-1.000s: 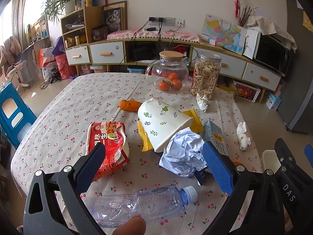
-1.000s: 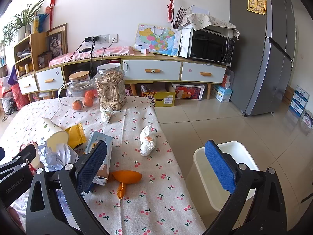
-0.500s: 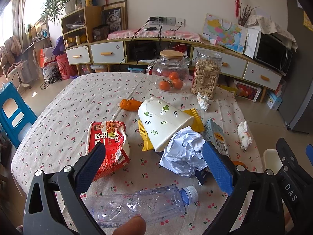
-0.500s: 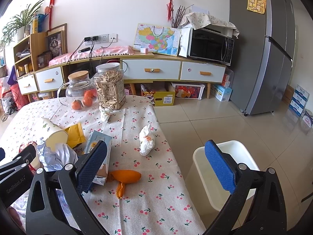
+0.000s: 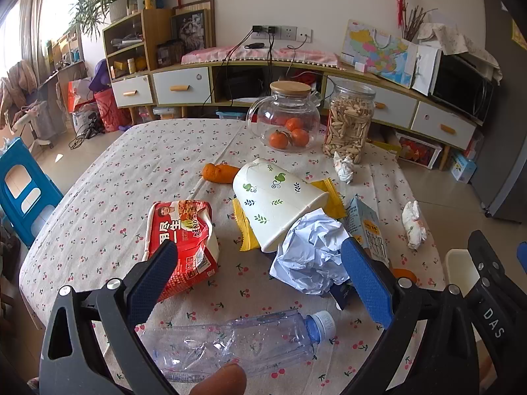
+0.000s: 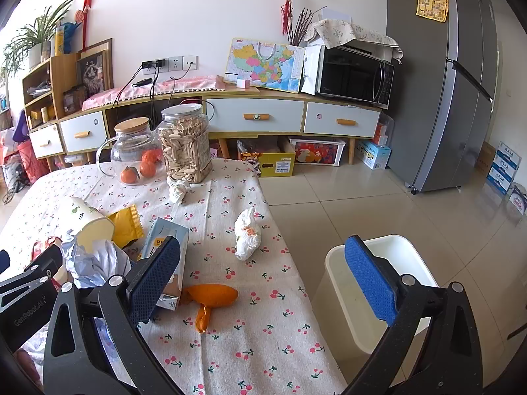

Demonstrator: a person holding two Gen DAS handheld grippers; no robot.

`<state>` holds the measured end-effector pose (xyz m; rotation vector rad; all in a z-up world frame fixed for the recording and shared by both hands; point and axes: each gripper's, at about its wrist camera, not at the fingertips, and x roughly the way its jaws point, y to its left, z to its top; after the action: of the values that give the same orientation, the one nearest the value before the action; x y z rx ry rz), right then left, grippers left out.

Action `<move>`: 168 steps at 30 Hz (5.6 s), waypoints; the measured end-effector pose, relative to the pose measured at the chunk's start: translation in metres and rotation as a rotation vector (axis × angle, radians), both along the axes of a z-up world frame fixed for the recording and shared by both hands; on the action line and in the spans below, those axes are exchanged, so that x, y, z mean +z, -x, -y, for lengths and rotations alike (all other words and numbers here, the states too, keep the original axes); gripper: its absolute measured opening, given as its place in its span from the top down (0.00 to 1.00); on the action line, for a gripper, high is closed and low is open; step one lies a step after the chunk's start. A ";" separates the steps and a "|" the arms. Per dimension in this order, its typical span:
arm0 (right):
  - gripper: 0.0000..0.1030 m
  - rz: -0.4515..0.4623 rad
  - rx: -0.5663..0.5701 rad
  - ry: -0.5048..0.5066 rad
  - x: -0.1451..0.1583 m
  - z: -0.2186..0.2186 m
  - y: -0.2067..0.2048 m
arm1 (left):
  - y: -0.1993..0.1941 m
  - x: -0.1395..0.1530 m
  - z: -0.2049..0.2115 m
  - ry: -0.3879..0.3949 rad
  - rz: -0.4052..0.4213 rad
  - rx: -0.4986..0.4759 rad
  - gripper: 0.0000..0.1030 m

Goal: Collect trash

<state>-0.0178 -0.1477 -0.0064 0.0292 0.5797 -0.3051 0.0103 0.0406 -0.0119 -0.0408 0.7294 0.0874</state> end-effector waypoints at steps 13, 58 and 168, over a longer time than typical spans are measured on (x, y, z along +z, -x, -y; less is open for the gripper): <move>0.07 -0.015 0.001 -0.004 -0.007 0.002 0.002 | -0.001 -0.005 -0.001 -0.002 -0.020 0.009 0.06; 0.07 -0.259 0.093 -0.123 -0.017 0.023 -0.021 | 0.013 -0.038 -0.008 -0.134 -0.308 -0.416 0.06; 0.46 0.011 -0.047 -0.045 0.018 0.098 -0.012 | 0.003 0.022 0.065 -0.031 0.178 -0.067 0.33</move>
<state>-0.0056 -0.2459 0.0111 0.0883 0.5755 -0.3377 0.0075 -0.0249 0.0102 0.0060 0.5508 0.0302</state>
